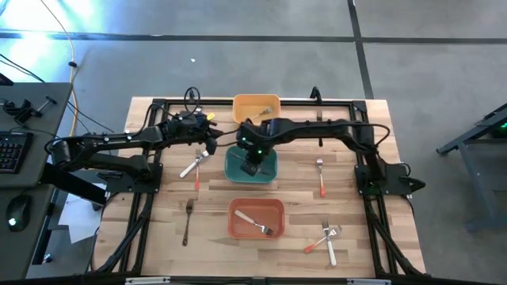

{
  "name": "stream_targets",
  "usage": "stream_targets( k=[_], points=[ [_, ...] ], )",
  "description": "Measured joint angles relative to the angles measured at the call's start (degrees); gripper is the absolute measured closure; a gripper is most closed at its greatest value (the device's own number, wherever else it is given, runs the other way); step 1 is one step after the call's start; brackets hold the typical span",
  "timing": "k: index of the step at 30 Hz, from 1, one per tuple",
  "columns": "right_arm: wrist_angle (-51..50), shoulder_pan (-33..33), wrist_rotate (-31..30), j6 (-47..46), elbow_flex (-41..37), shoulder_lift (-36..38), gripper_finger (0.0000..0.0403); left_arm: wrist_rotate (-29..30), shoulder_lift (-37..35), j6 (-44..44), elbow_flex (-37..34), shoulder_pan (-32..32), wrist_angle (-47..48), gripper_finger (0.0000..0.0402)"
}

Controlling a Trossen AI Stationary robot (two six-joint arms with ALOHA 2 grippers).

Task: Sort silverware by color (type)
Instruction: Put the black fork into the green bin

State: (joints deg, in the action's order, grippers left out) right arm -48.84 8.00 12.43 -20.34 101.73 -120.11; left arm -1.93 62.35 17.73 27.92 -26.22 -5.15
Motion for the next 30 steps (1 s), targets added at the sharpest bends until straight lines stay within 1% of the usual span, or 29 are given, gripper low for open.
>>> stream_targets(
  k=[4,12,17,25,30],
  points=[
    [0.1,0.0,-2.9,2.6,-2.6,-0.6,0.0403,0.4,0.0,0.0,0.0,0.0,0.1,0.0401],
    [0.2,0.4,-3.7,3.5,-7.9,-0.7,0.0403,0.3,0.0,0.3,0.0,0.0,0.9,0.0401],
    [1.6,0.4,-5.9,3.3,-8.1,-0.7,0.0403,0.8,0.0,1.3,0.0,0.0,0.9,0.0401],
    [6.4,0.6,-6.0,2.2,-8.1,-1.8,0.0403,1.1,0.0,1.7,0.0,0.0,0.8,0.0401],
    [6.1,0.6,-5.7,1.6,-8.1,-3.2,0.0403,1.2,0.0,1.7,0.0,0.0,0.8,0.0401]
  ],
)
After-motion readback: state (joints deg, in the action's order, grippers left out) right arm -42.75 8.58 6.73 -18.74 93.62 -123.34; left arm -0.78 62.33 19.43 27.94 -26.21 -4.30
